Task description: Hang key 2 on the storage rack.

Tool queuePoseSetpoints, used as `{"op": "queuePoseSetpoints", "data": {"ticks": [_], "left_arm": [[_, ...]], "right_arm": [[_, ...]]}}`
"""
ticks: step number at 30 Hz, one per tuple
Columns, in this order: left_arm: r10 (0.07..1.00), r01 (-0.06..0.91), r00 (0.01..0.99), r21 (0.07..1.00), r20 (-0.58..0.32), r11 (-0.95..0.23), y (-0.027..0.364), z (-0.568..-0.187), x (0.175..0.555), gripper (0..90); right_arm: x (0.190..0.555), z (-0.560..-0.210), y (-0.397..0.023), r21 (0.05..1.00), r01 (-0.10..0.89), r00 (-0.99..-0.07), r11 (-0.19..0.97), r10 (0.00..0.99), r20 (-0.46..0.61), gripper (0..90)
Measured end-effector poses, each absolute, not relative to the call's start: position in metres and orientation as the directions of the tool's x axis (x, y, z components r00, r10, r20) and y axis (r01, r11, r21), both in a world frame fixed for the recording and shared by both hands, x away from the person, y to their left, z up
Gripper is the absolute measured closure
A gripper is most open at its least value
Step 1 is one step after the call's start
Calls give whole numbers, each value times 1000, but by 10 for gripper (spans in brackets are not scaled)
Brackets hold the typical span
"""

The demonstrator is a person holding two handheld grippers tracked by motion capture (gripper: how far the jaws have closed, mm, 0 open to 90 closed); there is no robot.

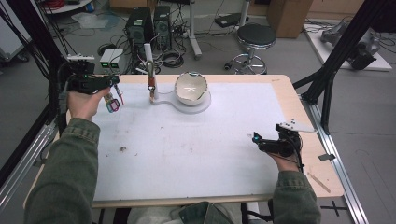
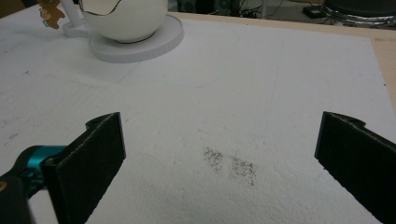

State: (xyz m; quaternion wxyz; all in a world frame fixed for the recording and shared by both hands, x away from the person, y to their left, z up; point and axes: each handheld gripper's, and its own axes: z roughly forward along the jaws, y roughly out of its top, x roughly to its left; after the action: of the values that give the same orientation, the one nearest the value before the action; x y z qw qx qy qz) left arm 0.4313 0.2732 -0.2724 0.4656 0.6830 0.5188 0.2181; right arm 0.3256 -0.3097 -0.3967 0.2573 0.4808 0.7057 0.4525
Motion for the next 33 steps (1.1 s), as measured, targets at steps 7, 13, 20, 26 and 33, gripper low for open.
{"op": "queuePoseSetpoints", "data": {"ticks": [7, 13, 20, 26, 33], "left_arm": [[914, 511, 366, 859, -175, -40, 268, -265, 444, 781], [918, 525, 352, 851, -181, -34, 264, -264, 458, 781], [916, 517, 343, 856, -207, 0, 263, -262, 466, 781], [908, 514, 358, 858, -219, 4, 261, -262, 472, 781], [900, 541, 359, 841, -247, 15, 260, -271, 483, 782]], "right_arm": [[326, -397, -310, 888, 444, -408, 124, 910, 76, 7], [326, -397, -310, 887, 444, -411, 127, 908, 76, 7], [326, -396, -312, 892, 439, -410, 103, 907, 97, 7], [326, -397, -312, 891, 442, -415, 109, 905, 94, 7], [326, -397, -312, 891, 440, -414, 115, 906, 87, 7]]}}
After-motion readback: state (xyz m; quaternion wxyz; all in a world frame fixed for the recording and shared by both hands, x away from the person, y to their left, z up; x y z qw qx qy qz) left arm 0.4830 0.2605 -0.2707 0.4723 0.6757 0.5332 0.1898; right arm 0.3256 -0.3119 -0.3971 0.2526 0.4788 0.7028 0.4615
